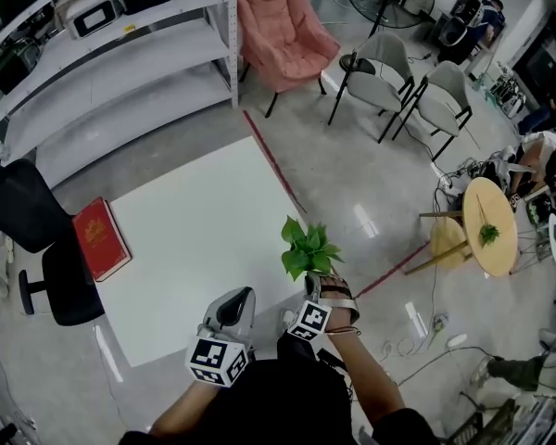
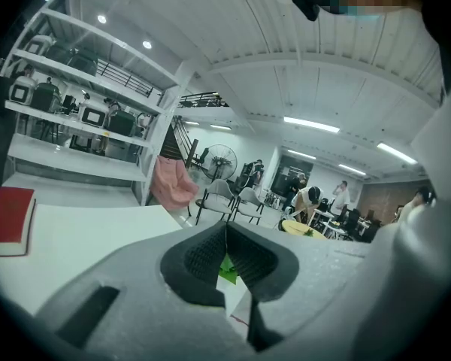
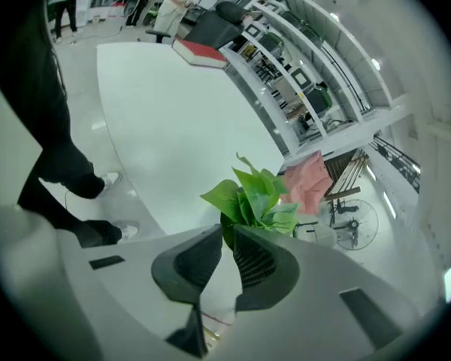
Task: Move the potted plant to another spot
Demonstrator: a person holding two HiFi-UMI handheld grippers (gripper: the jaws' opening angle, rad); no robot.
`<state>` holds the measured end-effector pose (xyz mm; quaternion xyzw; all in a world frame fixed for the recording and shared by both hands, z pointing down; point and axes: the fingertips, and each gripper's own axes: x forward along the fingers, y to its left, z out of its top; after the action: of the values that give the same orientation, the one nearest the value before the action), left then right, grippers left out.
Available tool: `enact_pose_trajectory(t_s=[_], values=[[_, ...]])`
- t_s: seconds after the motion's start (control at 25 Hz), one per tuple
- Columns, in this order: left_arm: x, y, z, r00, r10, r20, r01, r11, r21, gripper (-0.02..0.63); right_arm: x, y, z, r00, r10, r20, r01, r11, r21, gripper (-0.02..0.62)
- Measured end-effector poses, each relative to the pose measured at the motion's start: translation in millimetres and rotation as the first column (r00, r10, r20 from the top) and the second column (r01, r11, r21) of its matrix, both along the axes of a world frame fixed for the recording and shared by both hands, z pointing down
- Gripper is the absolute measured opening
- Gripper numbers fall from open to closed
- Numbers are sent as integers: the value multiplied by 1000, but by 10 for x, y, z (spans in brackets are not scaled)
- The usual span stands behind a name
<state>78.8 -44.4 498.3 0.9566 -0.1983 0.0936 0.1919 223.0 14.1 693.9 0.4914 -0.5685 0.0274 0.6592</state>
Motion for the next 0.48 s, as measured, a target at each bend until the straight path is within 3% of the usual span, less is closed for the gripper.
enact_pose_trajectory(t_s=[0.12, 0.24, 0.48], values=[[14, 1, -4, 1000, 5, -1, -5, 1000, 2, 17, -37, -5, -196, 981, 104, 163, -119, 989, 85, 34], [29, 14, -14, 1000, 6, -1, -6, 1000, 4, 17, -30, 23, -397, 932, 188, 310, -248, 954, 166, 34], [127, 33, -24, 1000, 14, -7, -14, 1000, 10, 17, 74, 104, -800, 784, 272, 558, -486, 828, 279, 34]])
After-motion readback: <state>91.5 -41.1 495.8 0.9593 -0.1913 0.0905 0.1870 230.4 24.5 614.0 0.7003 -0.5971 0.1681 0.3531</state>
